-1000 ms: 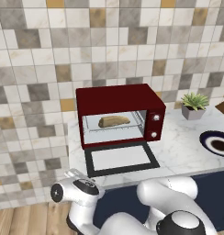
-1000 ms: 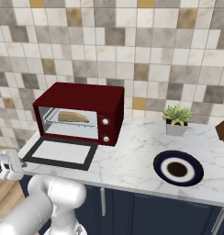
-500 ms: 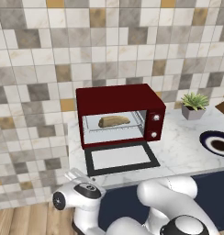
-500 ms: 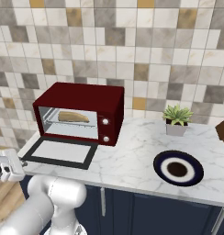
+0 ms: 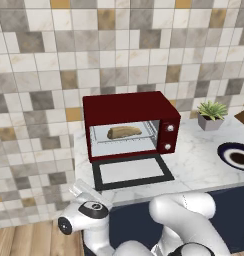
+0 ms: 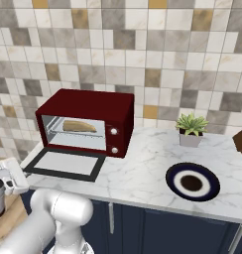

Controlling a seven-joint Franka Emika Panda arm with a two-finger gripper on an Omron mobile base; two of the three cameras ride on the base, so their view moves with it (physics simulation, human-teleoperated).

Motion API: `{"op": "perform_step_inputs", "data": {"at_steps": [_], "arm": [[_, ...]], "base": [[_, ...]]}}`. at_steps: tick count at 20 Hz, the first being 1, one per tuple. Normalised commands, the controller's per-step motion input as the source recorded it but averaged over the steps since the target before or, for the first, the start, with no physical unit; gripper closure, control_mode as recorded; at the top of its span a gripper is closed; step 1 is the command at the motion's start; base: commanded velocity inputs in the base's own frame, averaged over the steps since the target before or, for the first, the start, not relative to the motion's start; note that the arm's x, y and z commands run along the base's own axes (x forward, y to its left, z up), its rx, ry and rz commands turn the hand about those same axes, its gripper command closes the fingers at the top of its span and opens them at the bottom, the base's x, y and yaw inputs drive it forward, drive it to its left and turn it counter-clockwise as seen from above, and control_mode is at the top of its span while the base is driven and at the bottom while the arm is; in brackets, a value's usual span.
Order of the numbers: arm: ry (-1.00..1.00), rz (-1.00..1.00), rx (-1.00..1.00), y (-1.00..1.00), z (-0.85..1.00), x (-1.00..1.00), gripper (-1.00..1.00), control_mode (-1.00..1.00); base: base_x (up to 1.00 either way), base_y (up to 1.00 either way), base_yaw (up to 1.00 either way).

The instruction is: Pull the toaster oven rack outwards. Pick up the baguette from the plate and place it on the toaster oven rack. Close the toaster oven door fully and set the temperature to the lowest setting.

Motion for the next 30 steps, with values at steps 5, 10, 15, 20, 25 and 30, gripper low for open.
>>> {"op": "perform_step_inputs", "data": {"at_steps": [5,10,15,20,25,30], "arm": [[-0.19,0.00,0.00,-0.50,0.15,0.34,1.00,-1.00],[-0.24,0.00,0.00,-0.52,0.29,0.25,1.00,-1.00],[-0.23,0.00,0.02,-0.69,0.39,0.30,1.00,-1.00],[-0.20,0.01,0.04,-0.72,0.39,0.42,1.00,-1.00],[-0.21,0.02,0.05,-0.72,0.40,0.38,1.00,-1.00],[-0.22,0.03,0.05,-0.71,0.40,0.29,1.00,-1.00]], "base": [[0.00,0.00,0.00],[0.00,0.00,0.00],[0.00,0.00,0.00],[0.00,0.00,0.00],[0.00,0.00,0.00],[0.00,0.00,0.00]]}}
